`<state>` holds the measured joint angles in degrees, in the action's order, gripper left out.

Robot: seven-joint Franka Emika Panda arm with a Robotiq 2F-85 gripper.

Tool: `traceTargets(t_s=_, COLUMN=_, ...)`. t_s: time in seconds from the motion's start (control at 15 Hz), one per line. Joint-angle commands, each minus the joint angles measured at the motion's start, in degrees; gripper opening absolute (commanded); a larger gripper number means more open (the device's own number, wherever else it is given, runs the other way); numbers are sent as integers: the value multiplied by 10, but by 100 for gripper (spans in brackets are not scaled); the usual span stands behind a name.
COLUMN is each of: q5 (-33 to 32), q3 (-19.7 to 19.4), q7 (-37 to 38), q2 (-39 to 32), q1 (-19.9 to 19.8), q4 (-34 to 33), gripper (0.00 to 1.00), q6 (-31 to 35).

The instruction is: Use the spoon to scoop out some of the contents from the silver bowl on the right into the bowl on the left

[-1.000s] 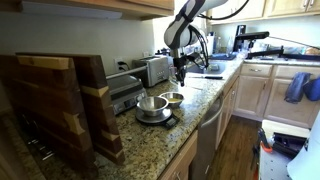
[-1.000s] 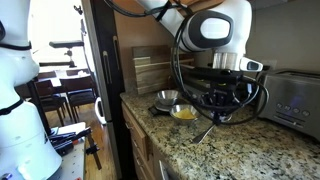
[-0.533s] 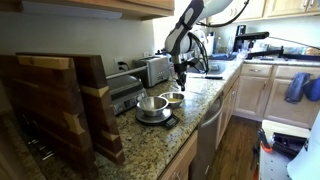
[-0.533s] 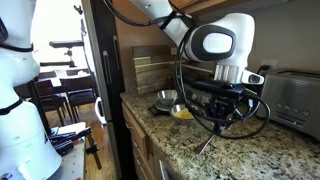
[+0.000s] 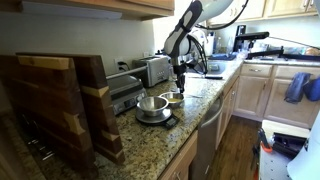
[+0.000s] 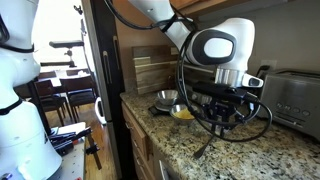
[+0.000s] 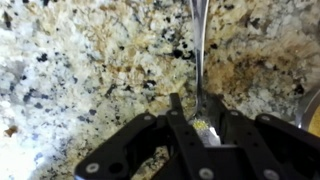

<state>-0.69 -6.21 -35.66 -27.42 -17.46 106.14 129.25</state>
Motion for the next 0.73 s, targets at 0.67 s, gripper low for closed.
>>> traceTargets(t_s=0.67, q5=-2, q3=3, q7=-4, q2=55, q1=1, q4=4, gripper=100, q6=-4)
